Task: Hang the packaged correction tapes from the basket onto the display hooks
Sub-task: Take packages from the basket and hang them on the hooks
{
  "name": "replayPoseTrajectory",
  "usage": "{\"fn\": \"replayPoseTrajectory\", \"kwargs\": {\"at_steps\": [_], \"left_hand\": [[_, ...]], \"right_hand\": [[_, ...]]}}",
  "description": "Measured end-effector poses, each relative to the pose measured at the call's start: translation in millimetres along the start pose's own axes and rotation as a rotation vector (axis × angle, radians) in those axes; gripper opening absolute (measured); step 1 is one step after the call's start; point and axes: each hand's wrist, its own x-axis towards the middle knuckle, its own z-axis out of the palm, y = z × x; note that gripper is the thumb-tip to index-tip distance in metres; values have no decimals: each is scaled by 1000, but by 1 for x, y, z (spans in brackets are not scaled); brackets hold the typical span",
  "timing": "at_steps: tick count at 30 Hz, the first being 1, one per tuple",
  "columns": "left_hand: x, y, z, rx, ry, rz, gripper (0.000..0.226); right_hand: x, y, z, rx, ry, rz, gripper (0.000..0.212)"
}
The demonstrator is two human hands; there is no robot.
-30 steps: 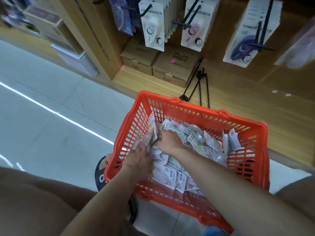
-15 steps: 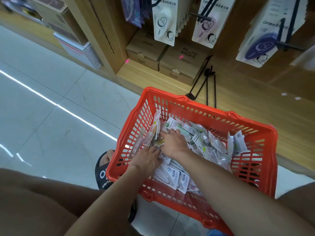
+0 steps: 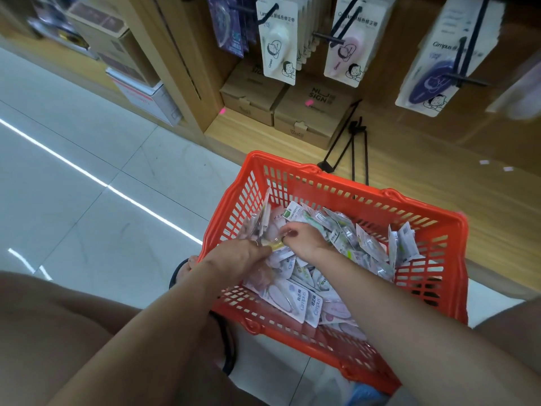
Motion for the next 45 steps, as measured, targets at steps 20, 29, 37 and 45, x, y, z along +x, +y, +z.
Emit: {"fn": "replayPoseTrajectory", "kwargs": {"at_steps": [20,29,37,45], "left_hand": [[-3,-5,-10,-567,405,-302,8],[9,8,-38,-721,482,-379,32],[15,29,-55,-1193,536,-553,38],[18,28,-47,-1146,530,-476,28]], "right_hand": [[-27,24,-15,416,298,116,21],[-55,44,-57,1064,2,71,51],[-65,38,-59,855,-57,-7,58],[-73,28,-52,672,-128,-27,51]]}}
